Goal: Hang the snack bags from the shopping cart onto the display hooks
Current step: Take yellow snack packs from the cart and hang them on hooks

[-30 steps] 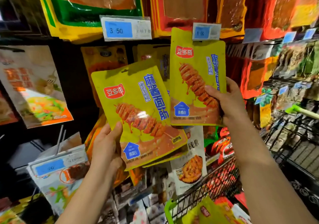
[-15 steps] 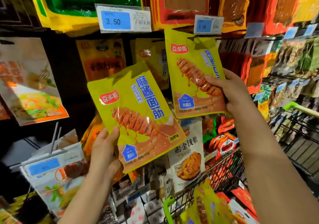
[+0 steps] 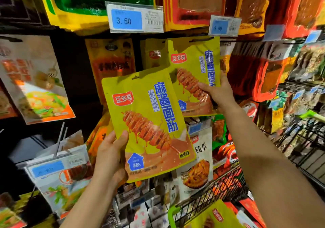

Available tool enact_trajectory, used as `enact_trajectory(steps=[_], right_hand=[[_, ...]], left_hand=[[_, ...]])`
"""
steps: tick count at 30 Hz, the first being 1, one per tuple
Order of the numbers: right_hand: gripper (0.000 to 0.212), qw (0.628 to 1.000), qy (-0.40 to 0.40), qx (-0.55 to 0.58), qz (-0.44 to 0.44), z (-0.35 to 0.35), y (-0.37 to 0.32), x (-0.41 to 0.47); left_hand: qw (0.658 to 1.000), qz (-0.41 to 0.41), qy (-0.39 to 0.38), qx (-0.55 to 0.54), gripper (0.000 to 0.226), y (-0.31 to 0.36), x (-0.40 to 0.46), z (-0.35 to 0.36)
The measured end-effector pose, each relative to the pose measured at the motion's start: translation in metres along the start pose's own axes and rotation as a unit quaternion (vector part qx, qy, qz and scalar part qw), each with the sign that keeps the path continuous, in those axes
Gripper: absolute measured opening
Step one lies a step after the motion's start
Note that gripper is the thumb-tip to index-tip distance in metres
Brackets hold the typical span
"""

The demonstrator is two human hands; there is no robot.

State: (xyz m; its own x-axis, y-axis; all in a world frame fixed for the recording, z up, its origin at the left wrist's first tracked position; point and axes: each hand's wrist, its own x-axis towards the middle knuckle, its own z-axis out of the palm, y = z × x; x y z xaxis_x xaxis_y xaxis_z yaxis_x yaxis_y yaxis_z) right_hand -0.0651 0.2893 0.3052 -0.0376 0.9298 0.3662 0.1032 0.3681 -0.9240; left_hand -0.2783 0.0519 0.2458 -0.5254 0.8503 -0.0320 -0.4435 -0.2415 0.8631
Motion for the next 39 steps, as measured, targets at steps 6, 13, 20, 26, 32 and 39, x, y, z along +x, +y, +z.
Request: enact_trajectory(steps=[6,13,20,26,32,39], right_hand=[[0.104,0.992,0.019,-0.124,0.026,0.021,0.015,0.013],[0.051,0.999,-0.025,0.032,0.012,0.012,-0.036,-0.086],[0.090,0.989,-0.144,0.024,-0.015,0.023,-0.027,-0.157],[0.090,0.992,-0.091,0.087,0.010,0.021,-0.017,-0.160],[0.091,0.986,-0.018,0.157,0.050,0.003,-0.019,-0.147],[0.092,0.984,0.005,0.178,0.012,-0.025,-0.031,-0.103]], left_hand=[[1.000,-0.015,-0.006,0.006,0.017,0.000,0.004,-0.003],[1.000,0.002,-0.004,-0.013,0.008,-0.001,0.003,0.008],[1.000,0.004,-0.017,-0.021,0.016,-0.006,0.003,0.024],[0.999,0.014,-0.032,-0.027,0.006,-0.004,-0.001,0.023],[0.998,0.038,-0.026,-0.038,0.007,0.004,0.005,0.004],[0.997,0.071,-0.020,-0.016,0.009,0.012,0.007,-0.005]])
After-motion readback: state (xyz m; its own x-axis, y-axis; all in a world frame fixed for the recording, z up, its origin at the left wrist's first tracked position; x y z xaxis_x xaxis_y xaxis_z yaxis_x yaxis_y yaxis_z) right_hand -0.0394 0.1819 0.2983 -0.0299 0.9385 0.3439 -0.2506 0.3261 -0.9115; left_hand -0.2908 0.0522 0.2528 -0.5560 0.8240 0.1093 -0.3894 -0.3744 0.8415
